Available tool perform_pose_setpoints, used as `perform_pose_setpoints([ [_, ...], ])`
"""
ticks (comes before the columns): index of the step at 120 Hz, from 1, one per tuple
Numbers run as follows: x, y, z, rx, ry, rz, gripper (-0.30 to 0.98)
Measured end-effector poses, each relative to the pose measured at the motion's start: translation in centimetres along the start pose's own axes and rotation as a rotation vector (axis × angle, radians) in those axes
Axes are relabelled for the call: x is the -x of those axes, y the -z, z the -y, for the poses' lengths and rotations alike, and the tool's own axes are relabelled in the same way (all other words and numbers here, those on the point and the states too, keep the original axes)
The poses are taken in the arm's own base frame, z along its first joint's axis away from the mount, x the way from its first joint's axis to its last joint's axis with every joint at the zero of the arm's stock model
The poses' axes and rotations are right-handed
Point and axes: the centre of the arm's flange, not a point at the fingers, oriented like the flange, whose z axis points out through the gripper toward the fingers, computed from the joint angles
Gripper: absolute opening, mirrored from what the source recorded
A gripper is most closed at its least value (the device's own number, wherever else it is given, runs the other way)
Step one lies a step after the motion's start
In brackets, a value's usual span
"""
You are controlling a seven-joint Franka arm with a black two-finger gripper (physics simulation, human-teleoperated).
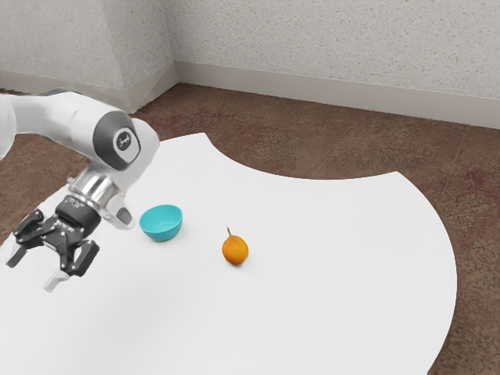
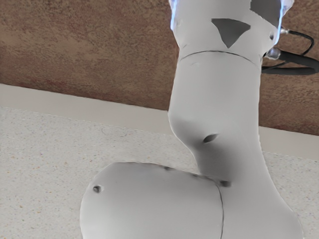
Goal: Place the pear in the bowl.
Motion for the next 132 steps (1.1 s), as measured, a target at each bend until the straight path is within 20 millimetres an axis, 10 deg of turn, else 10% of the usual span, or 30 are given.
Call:
perform_pose_setpoints([
  [13,-4.4,0.3,3.2,0.068,0.089,-0.206,0.69],
  [23,1.7,11.2,8.7,0.152,0.171,-0.615,0.69],
  [32,5.3,15.6,9.6,0.15,0.185,-0.812,0.69],
  [51,6.5,19.4,4.5,0.083,0.104,-0.981,0.69],
  [66,-0.7,20.4,-4.6,0.04,-0.024,-0.973,0.69],
  [78,-7.0,19.8,-7.8,0.098,-0.062,-0.953,0.68],
  [93,-12.5,19.5,-9.8,0.197,-0.066,-0.959,0.69],
  [109,-10.2,22.6,-9.0,0.31,-0.026,-1.055,0.69],
  [132,-11.3,22.2,-9.3,0.44,0.122,-0.979,0.69],
])
